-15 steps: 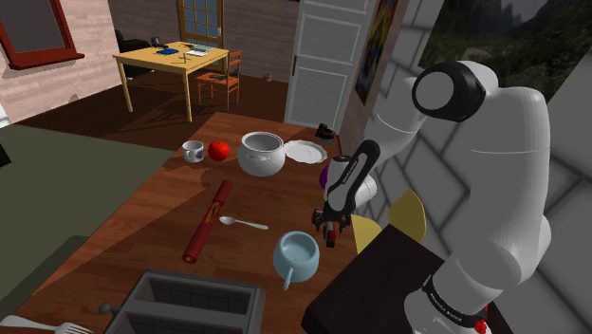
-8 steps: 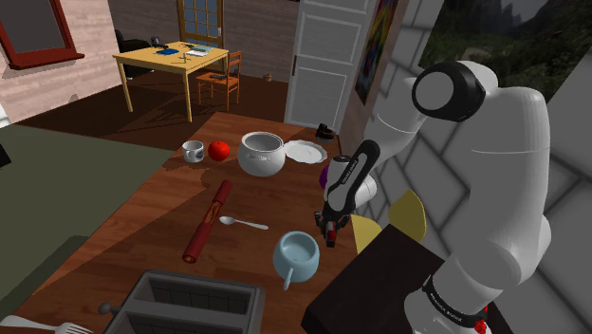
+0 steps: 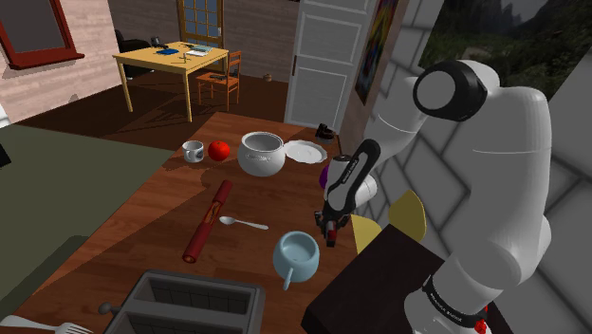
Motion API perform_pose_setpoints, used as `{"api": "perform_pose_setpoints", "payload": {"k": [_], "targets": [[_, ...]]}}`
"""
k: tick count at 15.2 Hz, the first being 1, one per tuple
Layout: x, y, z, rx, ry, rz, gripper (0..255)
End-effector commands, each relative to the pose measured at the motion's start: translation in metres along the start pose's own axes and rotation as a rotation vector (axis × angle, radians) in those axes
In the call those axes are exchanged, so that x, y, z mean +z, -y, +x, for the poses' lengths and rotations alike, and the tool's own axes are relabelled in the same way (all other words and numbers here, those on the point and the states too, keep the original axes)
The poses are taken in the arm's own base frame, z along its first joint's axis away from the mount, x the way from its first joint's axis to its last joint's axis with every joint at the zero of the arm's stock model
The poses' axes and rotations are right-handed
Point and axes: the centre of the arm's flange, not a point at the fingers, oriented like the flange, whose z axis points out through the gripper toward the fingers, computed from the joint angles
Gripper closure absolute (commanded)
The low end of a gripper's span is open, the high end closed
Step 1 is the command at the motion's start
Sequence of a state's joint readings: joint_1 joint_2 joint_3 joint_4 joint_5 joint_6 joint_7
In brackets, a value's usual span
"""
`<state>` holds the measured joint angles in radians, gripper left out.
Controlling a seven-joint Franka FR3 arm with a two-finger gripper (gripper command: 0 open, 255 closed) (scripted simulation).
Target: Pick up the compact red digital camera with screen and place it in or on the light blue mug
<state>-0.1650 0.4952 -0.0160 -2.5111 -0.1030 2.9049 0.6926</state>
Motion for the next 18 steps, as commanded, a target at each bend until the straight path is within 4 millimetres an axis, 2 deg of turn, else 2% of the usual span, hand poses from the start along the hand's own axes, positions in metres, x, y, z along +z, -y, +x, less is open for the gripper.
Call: {"api": "perform_pose_setpoints", "payload": {"k": [1,18], "targets": [[-0.008,-0.001,0.0,0.0,0.0,0.0,255],[-0.097,-0.008,-0.006,0.0,0.0,0.0,255]]}}
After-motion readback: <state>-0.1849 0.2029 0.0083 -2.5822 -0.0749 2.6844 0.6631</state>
